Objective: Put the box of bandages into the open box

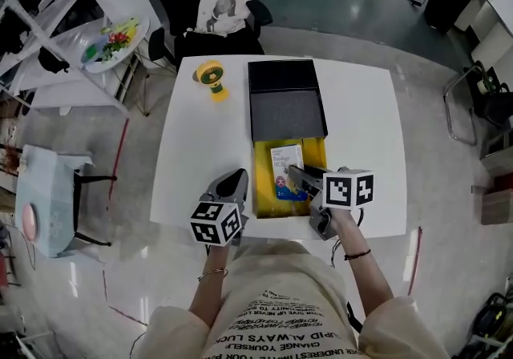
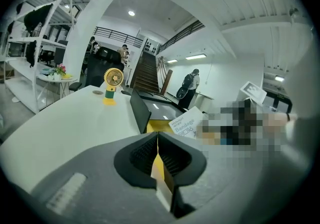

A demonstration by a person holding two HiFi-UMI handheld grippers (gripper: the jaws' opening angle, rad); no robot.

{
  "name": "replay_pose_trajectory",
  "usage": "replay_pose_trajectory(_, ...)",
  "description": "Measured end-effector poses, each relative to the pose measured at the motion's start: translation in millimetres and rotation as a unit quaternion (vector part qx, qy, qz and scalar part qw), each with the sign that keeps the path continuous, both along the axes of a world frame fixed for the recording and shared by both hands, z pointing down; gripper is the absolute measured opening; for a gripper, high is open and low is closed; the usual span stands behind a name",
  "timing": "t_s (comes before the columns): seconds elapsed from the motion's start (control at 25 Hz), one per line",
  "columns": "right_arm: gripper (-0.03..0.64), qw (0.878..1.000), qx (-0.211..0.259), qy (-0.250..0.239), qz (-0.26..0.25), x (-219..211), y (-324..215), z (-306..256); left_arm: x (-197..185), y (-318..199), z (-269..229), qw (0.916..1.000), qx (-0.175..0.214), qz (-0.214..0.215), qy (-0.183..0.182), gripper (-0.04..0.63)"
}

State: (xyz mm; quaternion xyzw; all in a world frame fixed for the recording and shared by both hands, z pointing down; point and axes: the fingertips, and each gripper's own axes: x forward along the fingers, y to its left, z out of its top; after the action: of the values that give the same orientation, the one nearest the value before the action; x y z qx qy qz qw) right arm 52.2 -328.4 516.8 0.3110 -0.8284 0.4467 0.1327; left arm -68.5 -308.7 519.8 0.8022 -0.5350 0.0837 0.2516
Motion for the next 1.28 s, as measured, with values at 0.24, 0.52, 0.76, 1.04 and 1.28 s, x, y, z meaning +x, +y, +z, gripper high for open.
replay_pose_trajectory(0.24, 0.084, 0.998, -0.055, -0.01, -0.021, -12, -7, 16, -2, -3, 6, 0.9999, -0.012, -0.007, -0.001, 0.023)
replay_pose_trajectory(0.52, 0.086, 0.995, -0.096, -0.003, -0.031, -16, -7, 31, 4, -6, 10, 0.9998, -0.022, 0.002, 0.003, 0.023)
replay_pose_trajectory(0.76, 0.086, 0.992, -0.123, 0.004, -0.019, -12, -7, 40, 6, -9, 12, 0.9994, -0.029, 0.019, 0.004, 0.023)
replay_pose_trajectory(1.04, 0.089, 0.99, -0.132, 0.054, -0.017, -7, -8, 49, 5, -12, 10, 0.9987, -0.033, 0.037, 0.007, 0.023)
replay_pose_trajectory(1.28, 0.108, 0.987, -0.134, 0.084, -0.014, -7, -8, 55, 9, -16, 7, 0.9979, -0.028, 0.057, 0.011, 0.023)
